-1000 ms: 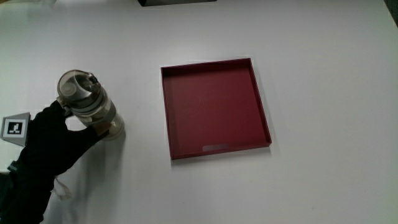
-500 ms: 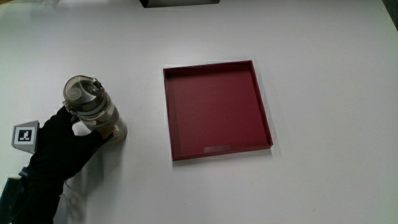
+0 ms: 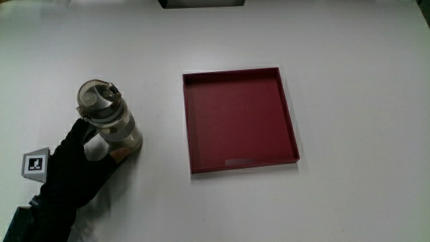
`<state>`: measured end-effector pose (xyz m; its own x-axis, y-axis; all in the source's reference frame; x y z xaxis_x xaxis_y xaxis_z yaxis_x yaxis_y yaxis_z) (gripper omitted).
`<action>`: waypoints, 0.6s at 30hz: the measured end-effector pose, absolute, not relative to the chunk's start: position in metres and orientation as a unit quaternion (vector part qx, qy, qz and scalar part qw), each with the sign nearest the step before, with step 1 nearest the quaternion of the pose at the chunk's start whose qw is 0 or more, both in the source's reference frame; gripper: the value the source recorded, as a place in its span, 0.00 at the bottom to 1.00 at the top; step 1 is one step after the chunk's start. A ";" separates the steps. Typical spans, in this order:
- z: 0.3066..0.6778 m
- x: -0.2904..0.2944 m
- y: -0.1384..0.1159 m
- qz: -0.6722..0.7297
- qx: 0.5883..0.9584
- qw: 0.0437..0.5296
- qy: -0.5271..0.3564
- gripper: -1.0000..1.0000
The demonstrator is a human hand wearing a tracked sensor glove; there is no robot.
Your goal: Place bottle
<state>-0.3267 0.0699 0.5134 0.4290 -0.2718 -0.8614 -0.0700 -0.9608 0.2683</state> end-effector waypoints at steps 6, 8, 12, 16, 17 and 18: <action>0.513 -0.329 0.067 -0.520 0.843 0.099 -0.094 0.11; 0.507 -0.326 0.065 -0.512 0.848 0.100 -0.091 0.07; 0.499 -0.322 0.068 -0.345 0.928 0.123 -0.062 0.00; 0.483 -0.299 0.079 -0.222 0.955 0.191 -0.055 0.00; 0.479 -0.293 0.082 -0.190 0.958 0.207 -0.053 0.00; 0.475 -0.287 0.085 -0.159 0.961 0.223 -0.051 0.00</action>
<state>-0.2870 0.0847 0.4746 0.9444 -0.1689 -0.2821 -0.0274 -0.8955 0.4442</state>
